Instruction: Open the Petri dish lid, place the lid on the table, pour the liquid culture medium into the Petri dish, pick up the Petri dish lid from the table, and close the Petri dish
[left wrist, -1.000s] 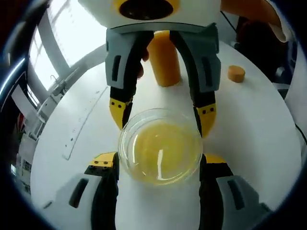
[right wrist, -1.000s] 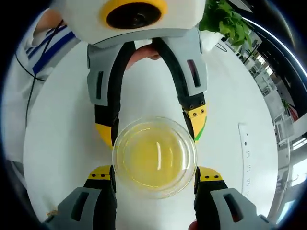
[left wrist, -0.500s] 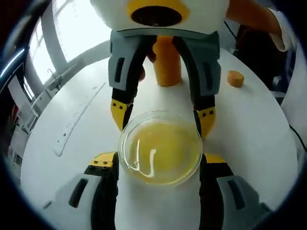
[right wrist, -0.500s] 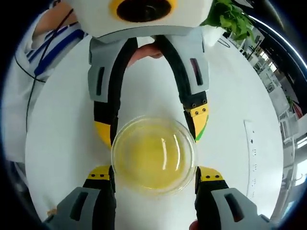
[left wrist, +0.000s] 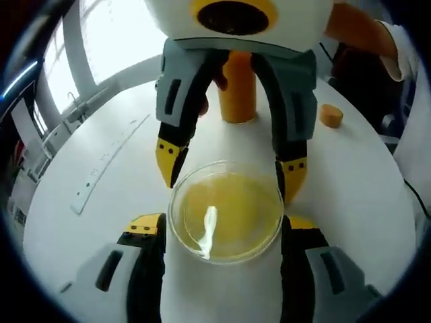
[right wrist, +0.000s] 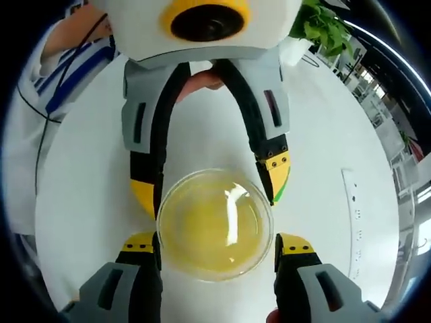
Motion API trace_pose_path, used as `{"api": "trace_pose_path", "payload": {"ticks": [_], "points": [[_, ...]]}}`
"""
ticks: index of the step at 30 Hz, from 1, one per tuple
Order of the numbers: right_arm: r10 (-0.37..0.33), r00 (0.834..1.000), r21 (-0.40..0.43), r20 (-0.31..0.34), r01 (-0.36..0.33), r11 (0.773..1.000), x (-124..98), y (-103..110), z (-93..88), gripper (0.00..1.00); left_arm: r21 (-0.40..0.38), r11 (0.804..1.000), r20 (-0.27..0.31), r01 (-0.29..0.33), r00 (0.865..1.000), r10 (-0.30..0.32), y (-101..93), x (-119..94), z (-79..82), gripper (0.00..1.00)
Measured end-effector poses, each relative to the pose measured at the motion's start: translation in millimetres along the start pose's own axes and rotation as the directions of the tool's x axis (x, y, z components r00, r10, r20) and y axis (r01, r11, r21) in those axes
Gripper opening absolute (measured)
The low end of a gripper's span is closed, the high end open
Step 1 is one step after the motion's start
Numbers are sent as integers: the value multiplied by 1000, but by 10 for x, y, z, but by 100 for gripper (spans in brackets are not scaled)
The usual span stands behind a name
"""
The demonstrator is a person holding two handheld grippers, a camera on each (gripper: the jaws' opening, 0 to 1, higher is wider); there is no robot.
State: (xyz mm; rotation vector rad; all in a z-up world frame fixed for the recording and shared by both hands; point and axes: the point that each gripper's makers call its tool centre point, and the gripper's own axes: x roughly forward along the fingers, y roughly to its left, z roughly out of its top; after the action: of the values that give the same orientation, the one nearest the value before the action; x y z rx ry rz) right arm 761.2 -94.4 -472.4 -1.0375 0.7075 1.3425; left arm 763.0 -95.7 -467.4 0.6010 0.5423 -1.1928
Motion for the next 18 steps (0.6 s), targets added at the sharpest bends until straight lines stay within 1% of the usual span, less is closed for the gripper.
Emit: {"api": "trace_pose_path", "payload": {"ticks": [4,6,9,12,13,15,16,17,18], "points": [[-25,1000,-7,-5,25,1000,-21,-14,-7,64,5,1000,5,0,1000,0,-31,-43,-21,62],[-37,999,-13,-13,37,999,-37,-20,-25,63,-9,1000,30,0,1000,1,-50,-74,2,63],[-66,998,-11,-15,66,998,-84,-32,-31,63,0,999,52,-36,998,36,-30,-145,30,64],[-122,992,-1,28,122,992,-181,-61,50,64,-9,996,99,-84,991,84,23,-258,116,63],[-148,988,6,45,148,989,-221,-69,79,63,-15,993,112,-114,987,115,69,-306,139,63],[-195,975,42,110,191,981,-318,-73,184,62,-41,986,157,-161,974,166,130,-411,211,63],[-229,963,64,145,222,973,-377,-89,231,62,-45,980,166,-192,966,196,166,-470,226,63],[-259,951,83,167,248,965,-433,-102,257,61,-54,977,190,-208,958,215,179,-524,264,63],[-287,942,105,175,272,956,-483,-104,251,61,-68,974,205,-218,952,228,147,-584,301,63]]}}
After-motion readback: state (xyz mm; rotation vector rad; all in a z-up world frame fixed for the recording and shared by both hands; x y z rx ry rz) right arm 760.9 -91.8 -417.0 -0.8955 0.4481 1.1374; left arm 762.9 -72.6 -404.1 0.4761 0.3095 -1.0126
